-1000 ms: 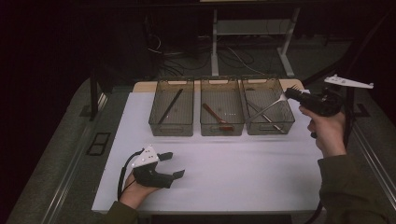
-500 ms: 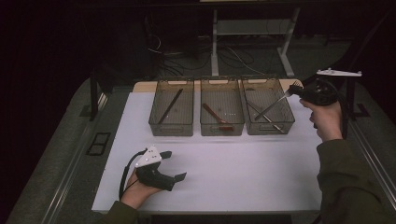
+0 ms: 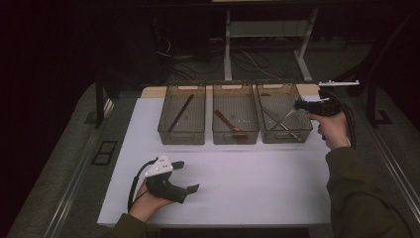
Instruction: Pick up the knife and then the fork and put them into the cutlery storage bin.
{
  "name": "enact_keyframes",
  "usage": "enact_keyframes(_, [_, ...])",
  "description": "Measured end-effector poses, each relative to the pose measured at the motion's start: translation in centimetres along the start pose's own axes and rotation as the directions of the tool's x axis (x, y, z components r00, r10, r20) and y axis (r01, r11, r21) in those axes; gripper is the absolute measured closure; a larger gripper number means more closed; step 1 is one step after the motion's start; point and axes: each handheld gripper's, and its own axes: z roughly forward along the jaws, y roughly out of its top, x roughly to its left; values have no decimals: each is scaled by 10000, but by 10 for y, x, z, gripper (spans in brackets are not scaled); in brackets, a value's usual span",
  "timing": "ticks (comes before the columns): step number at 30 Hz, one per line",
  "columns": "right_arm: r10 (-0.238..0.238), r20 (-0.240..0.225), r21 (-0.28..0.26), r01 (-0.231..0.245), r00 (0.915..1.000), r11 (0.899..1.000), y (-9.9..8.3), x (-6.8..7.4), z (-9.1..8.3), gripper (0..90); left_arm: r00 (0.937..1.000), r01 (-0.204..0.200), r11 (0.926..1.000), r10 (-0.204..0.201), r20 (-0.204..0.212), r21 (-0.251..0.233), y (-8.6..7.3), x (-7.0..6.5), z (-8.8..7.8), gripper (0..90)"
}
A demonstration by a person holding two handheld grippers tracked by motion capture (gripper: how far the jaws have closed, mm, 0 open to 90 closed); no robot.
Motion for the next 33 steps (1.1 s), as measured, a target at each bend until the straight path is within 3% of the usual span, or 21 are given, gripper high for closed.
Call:
enact_keyframes(5, [217,18,-110,-216,9998,9997,0,-6,8,856,10000,3,10000,-3,16,-31,0,0,1,27])
enact_keyframes(12, [121,696,169,-133,9975,9998,-4,-18,22,808,9998,-53,10000,52,168,32,0,-1,3,28])
enact_keyframes(16, [-28,1065,-51,33,9943,10000,-4,-19,22,555,9998,-45,10000,45,198,42,0,0,4,28])
enact_keyframes(21, [-109,1578,-95,125,9874,9999,-5,-22,17,387,9998,-50,10000,50,201,28,0,-1,3,28])
enact_keyframes(29, [-228,1533,-458,301,9879,9985,-4,-22,2,331,9998,-105,9999,104,179,84,-1,0,4,28])
enact_keyframes(33, [-358,1184,-552,426,9923,9976,-8,-16,-6,307,9999,-131,9999,130,105,103,-1,0,4,28])
